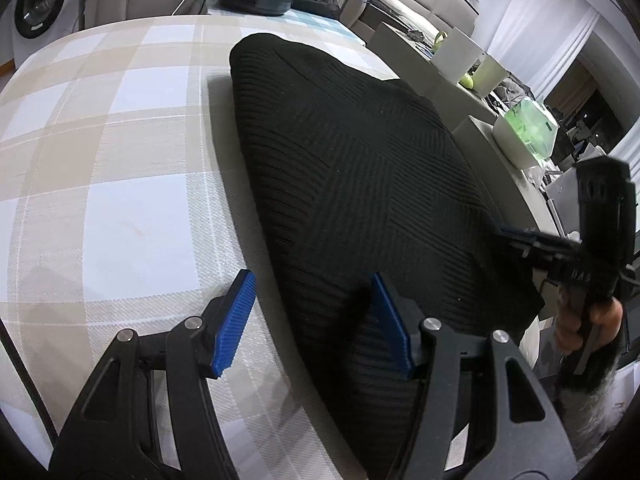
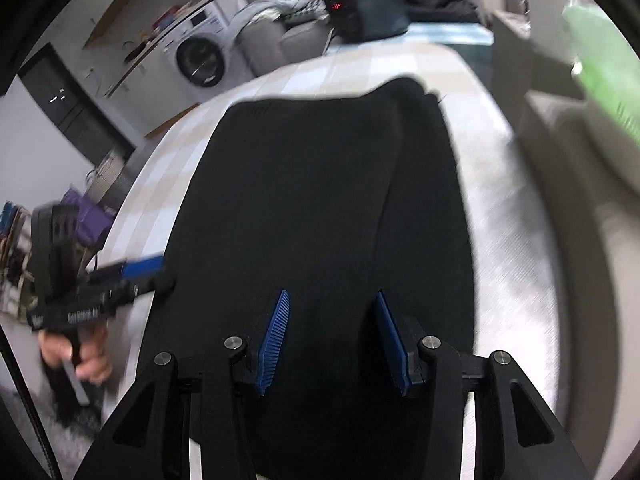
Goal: Fold small clothes
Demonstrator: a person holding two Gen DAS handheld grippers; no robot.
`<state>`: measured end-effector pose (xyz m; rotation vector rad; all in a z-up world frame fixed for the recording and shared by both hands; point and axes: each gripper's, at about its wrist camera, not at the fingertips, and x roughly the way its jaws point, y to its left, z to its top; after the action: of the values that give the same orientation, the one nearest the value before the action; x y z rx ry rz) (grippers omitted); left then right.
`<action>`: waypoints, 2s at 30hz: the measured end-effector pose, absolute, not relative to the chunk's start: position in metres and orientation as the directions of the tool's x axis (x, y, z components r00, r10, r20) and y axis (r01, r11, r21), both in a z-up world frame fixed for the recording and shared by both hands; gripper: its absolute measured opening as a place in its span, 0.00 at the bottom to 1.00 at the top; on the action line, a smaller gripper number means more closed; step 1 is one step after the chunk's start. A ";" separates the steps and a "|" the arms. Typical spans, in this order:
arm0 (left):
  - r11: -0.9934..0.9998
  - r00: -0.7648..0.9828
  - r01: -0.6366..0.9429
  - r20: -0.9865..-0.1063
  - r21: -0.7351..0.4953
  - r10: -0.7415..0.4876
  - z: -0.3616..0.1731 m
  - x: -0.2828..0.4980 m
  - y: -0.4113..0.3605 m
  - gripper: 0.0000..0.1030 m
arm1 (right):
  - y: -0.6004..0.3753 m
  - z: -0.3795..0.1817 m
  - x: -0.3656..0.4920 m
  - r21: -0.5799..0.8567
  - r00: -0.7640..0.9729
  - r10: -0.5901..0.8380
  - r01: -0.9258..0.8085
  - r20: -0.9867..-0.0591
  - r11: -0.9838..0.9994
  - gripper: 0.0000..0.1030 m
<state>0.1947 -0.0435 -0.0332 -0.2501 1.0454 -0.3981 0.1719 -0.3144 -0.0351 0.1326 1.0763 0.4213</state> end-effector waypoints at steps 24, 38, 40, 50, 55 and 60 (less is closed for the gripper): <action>0.909 0.447 0.210 -0.791 -0.360 -0.417 -0.023 0.183 -0.058 0.56 | -0.344 -0.035 0.104 0.411 0.398 0.489 -0.268 -0.776 0.871 0.43; 0.910 0.443 0.228 -0.795 -0.346 -0.414 -0.021 0.180 -0.068 0.56 | -0.350 -0.044 0.086 0.265 0.405 0.356 -0.264 -0.842 0.927 0.05; 0.912 0.440 0.228 -0.799 -0.341 -0.409 -0.021 0.179 -0.067 0.56 | -0.358 -0.041 0.083 0.294 0.411 0.371 -0.241 -0.832 0.925 0.08; 0.904 0.415 0.202 -0.803 -0.376 -0.427 -0.030 0.181 -0.066 0.56 | -0.374 -0.034 0.094 0.283 0.504 0.312 -0.137 -0.805 0.949 0.35; 0.909 0.417 0.196 -0.808 -0.367 -0.417 -0.031 0.179 -0.059 0.56 | -0.374 -0.046 0.091 0.272 0.442 0.298 -0.123 -0.846 0.954 0.10; 0.908 0.435 0.193 -0.798 -0.371 -0.418 -0.029 0.183 -0.056 0.56 | -0.378 -0.025 0.094 0.250 0.528 0.254 -0.080 -0.810 0.965 0.26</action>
<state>0.1831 -0.0555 -0.0292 -0.2381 1.0562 -0.3848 0.0940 -0.3784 -0.0250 0.1907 0.9959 0.2012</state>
